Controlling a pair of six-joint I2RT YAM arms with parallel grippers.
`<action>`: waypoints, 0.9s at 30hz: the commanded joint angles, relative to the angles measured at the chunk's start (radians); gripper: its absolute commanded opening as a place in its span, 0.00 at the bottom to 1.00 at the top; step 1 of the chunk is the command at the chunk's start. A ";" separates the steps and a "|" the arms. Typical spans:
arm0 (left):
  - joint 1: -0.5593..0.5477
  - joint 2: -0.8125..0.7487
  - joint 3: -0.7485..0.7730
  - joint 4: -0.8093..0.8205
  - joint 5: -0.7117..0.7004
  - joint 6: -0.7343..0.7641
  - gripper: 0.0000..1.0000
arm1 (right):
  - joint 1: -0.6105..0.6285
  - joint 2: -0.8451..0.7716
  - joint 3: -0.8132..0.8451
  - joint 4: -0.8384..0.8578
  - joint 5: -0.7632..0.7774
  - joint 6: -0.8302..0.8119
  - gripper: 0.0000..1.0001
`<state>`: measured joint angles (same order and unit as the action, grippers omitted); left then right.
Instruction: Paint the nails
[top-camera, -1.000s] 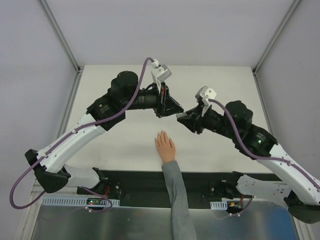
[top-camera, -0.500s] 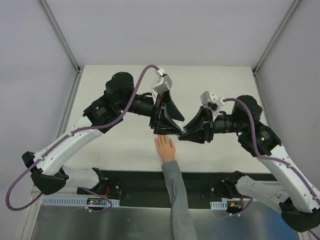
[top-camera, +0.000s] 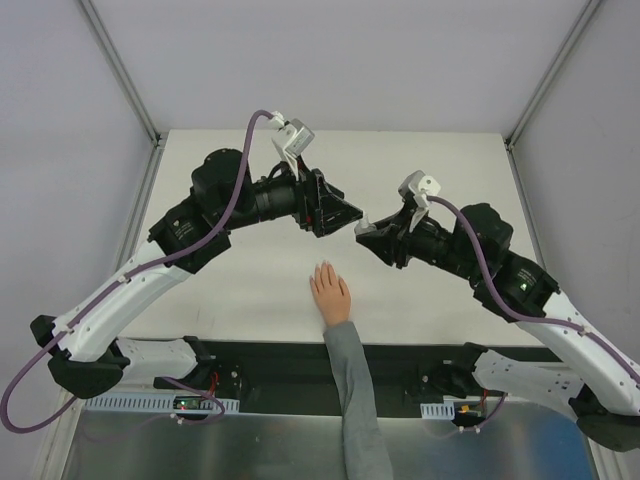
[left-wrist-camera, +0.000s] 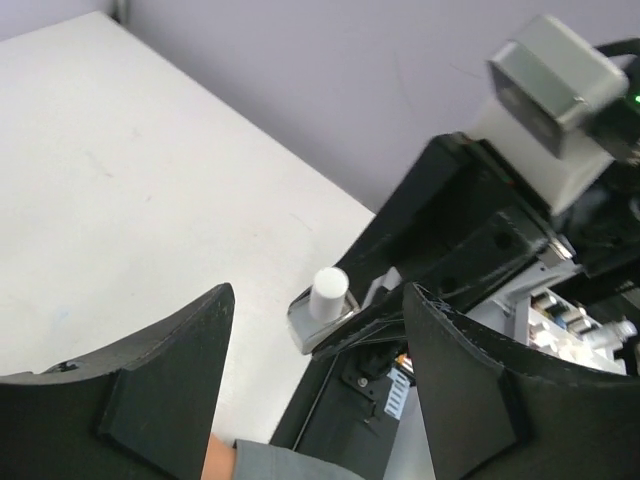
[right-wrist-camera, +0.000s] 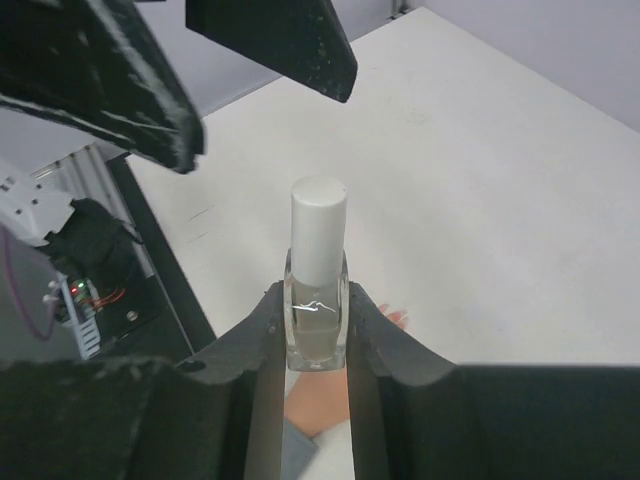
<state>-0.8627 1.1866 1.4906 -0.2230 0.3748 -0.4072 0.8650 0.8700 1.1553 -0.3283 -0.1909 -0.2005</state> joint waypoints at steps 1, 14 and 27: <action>-0.007 -0.015 -0.018 0.002 -0.194 -0.044 0.66 | 0.055 0.023 0.026 0.072 0.254 -0.002 0.00; -0.050 0.045 -0.010 0.001 -0.169 -0.024 0.61 | 0.109 0.050 0.035 0.095 0.355 -0.004 0.00; -0.061 0.133 0.025 -0.064 -0.070 0.044 0.16 | 0.115 0.037 0.040 0.095 0.355 -0.014 0.01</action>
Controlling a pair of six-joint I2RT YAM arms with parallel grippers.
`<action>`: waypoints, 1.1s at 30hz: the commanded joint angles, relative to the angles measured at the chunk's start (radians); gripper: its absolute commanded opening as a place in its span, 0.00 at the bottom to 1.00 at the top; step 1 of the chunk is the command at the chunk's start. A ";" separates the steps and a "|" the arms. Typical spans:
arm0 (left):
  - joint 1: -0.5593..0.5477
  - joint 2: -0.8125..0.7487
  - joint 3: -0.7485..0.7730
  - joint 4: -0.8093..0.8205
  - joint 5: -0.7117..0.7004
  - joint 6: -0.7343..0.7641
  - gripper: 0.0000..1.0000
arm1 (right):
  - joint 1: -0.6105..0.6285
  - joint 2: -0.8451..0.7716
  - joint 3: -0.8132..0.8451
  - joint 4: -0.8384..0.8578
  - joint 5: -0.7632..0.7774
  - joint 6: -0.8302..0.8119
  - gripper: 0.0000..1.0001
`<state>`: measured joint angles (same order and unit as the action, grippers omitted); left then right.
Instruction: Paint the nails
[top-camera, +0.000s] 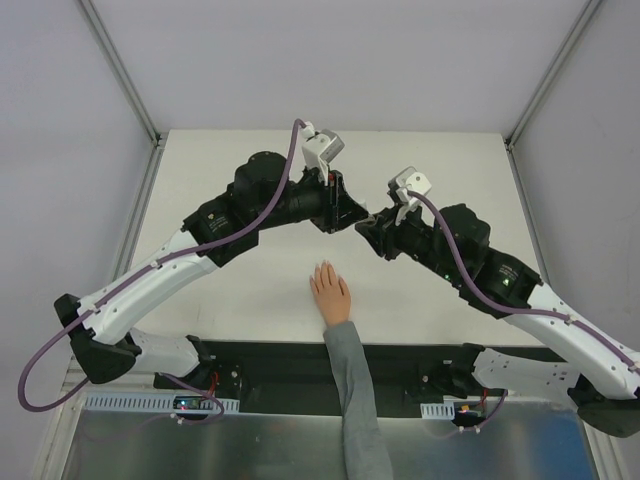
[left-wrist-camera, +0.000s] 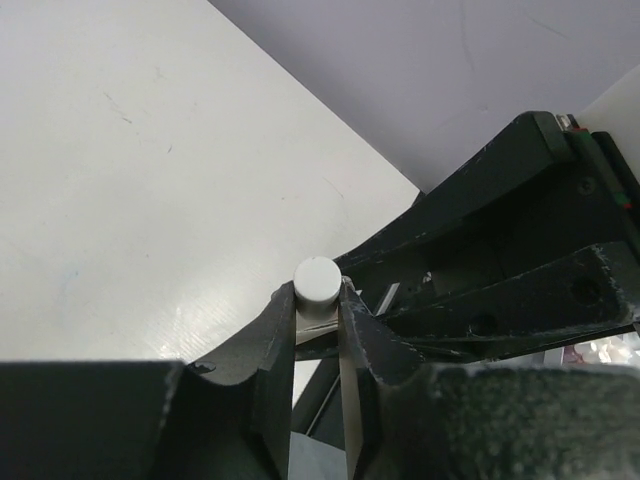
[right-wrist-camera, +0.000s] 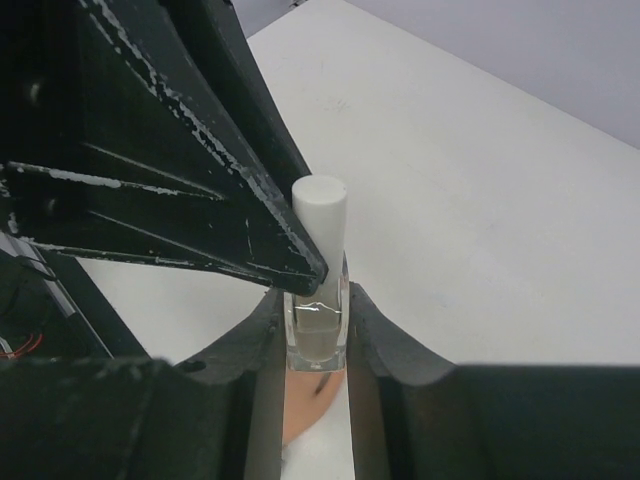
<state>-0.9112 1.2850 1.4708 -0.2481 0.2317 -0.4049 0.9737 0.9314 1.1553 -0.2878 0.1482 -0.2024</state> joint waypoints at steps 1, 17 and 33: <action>-0.014 0.039 0.052 -0.046 0.086 0.047 0.10 | 0.008 -0.028 0.040 0.049 0.017 -0.014 0.01; 0.026 -0.108 -0.039 0.130 0.873 0.218 0.00 | -0.191 -0.137 -0.003 0.053 -1.100 0.004 0.00; 0.035 -0.174 -0.029 0.150 0.531 0.097 0.80 | -0.184 -0.109 0.049 -0.045 -0.748 -0.017 0.01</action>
<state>-0.8818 1.1572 1.4113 -0.1158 0.8940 -0.2729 0.7849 0.8238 1.1534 -0.3229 -0.7372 -0.1928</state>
